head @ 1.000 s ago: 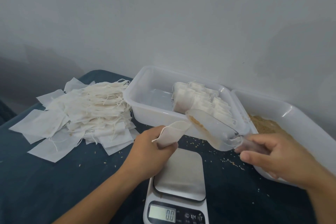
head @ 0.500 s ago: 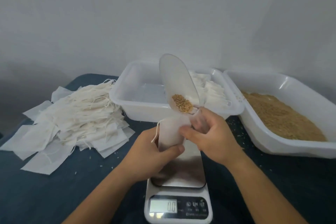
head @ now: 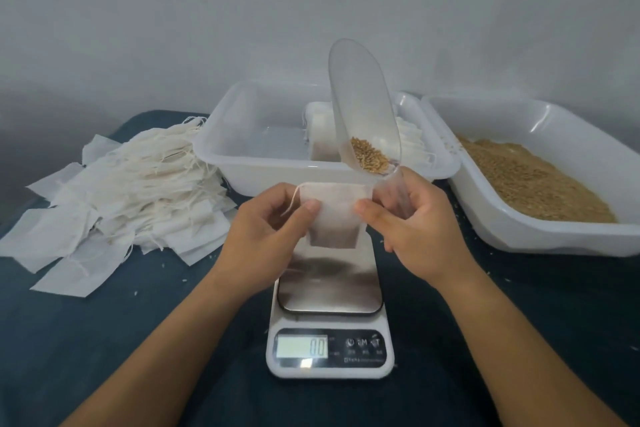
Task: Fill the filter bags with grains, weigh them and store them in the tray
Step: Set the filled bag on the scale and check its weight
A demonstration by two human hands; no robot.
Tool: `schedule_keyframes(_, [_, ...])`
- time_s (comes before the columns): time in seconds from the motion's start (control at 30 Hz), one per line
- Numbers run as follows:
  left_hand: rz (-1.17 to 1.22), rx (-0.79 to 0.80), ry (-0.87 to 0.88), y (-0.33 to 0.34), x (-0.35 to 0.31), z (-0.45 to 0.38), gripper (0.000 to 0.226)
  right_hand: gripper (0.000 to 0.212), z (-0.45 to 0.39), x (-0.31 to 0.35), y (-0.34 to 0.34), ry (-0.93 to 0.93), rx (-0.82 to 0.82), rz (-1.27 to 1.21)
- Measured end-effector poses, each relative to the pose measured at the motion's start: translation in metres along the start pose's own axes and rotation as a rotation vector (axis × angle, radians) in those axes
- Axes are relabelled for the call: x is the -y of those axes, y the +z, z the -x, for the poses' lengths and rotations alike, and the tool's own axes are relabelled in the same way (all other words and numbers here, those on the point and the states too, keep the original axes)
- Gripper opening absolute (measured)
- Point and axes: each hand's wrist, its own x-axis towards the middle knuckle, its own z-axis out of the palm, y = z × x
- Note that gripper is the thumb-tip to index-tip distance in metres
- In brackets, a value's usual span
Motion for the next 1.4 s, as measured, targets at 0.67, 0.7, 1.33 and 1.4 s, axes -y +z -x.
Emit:
schedule_keyframes(0.67, [-0.456, 0.025, -0.077, -0.013, 0.001, 0.000, 0.017, 0.049, 0.001, -0.018, -0.007, 0.112, 0.171, 0.312])
schedule_keyframes(0.7, [-0.483, -0.002, -0.084, -0.015, 0.003, -0.001, 0.017, 0.051, 0.000, -0.019, -0.008, 0.117, 0.154, 0.313])
schedule_keyframes(1.33, [-0.281, -0.283, -0.230, -0.023, 0.015, -0.014, 0.013, 0.034, -0.006, -0.022, -0.013, -0.014, -0.239, 0.218])
schedule_keyframes(1.4, [-0.283, -0.278, -0.226, -0.023, 0.015, -0.014, 0.013, 0.031, -0.006, -0.022, -0.012, -0.023, -0.225, 0.211])
